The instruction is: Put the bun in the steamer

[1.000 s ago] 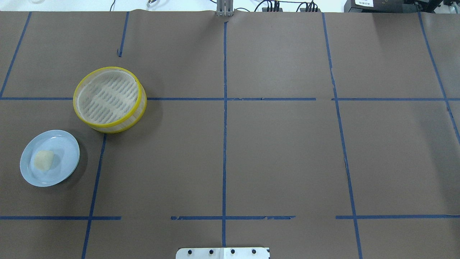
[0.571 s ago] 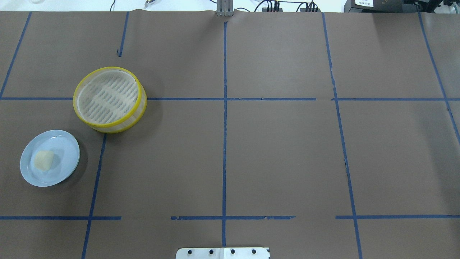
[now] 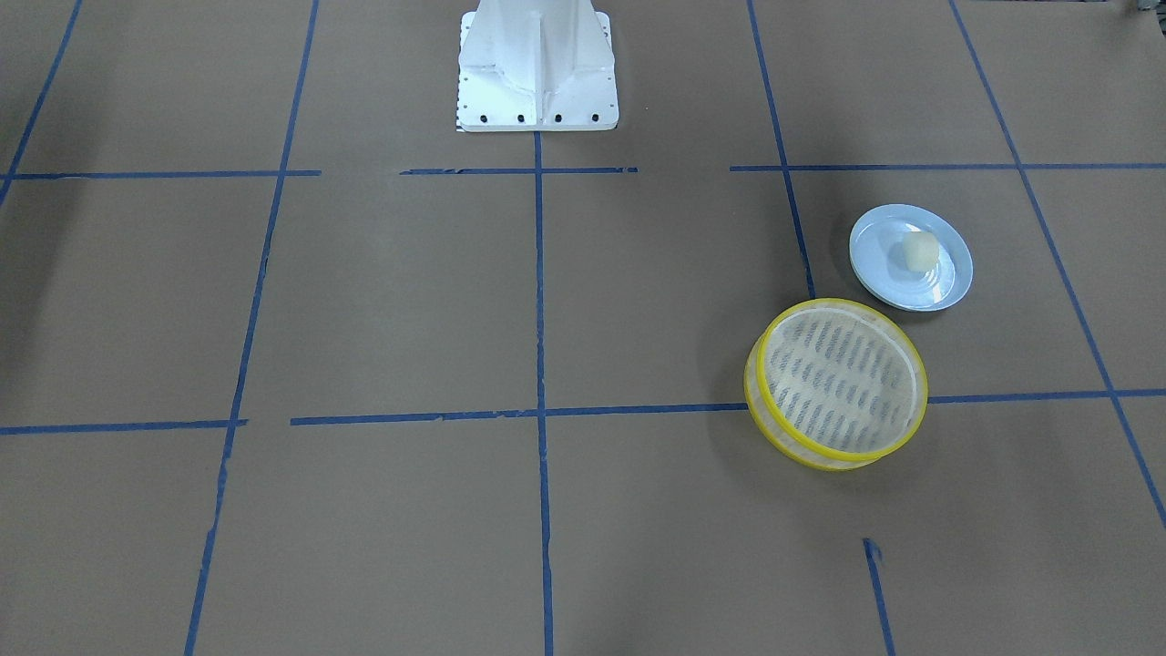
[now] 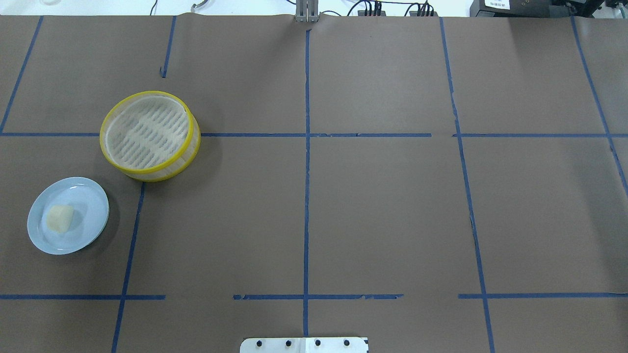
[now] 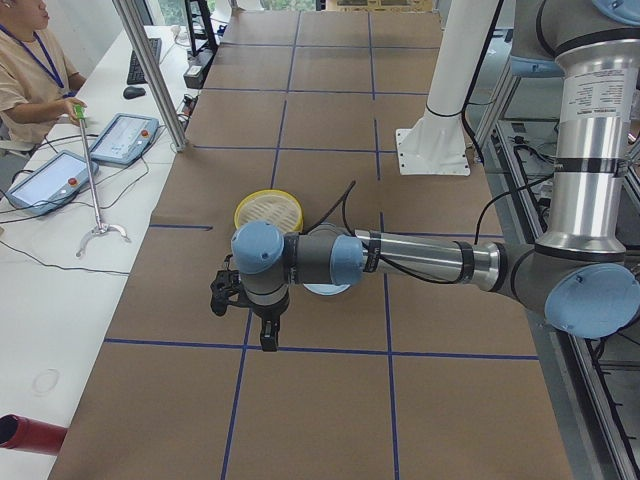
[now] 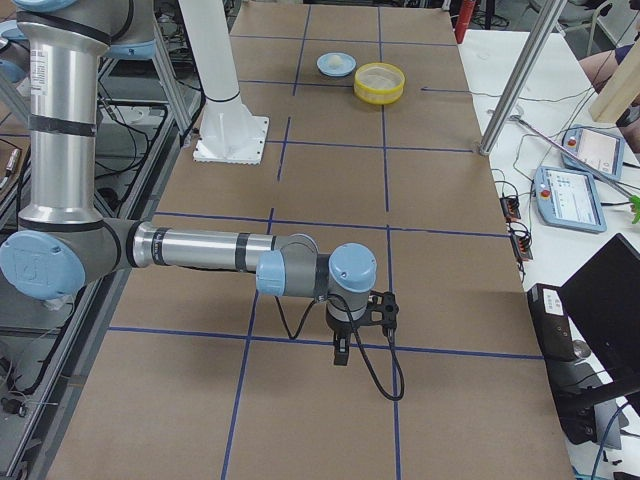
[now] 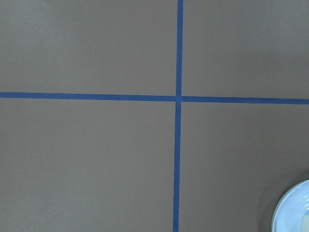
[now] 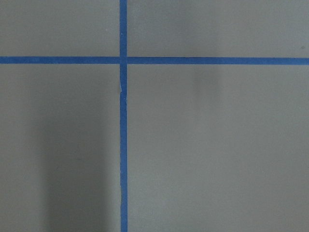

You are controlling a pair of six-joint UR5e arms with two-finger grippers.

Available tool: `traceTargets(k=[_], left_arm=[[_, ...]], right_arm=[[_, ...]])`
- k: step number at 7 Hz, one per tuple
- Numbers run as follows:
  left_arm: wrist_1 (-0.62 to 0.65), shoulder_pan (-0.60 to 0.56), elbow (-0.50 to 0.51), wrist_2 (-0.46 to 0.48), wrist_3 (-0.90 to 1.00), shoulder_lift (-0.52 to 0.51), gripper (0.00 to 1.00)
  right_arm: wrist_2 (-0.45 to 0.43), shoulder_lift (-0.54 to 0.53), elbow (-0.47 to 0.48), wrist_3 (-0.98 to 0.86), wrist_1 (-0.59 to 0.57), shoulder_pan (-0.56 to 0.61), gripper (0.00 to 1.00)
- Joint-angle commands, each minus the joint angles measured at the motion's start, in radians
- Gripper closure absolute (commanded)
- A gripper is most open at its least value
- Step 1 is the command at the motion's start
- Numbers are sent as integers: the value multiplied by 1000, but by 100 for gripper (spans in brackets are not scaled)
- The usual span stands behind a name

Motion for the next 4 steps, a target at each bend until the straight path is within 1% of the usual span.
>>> traceTargets(k=[1, 2, 3, 4], left_arm=[[-168, 118, 7, -3, -15, 1, 0], [-210, 185, 7, -7, -120, -1, 0], [-329, 249, 7, -4, -247, 7, 0], [-476, 350, 1, 9, -431, 37, 0]], right_arm=[[0, 0, 0, 0, 0, 0, 0], [0, 0, 0, 0, 0, 0, 0], [0, 0, 0, 0, 0, 0, 0], [0, 0, 0, 0, 0, 0, 0]])
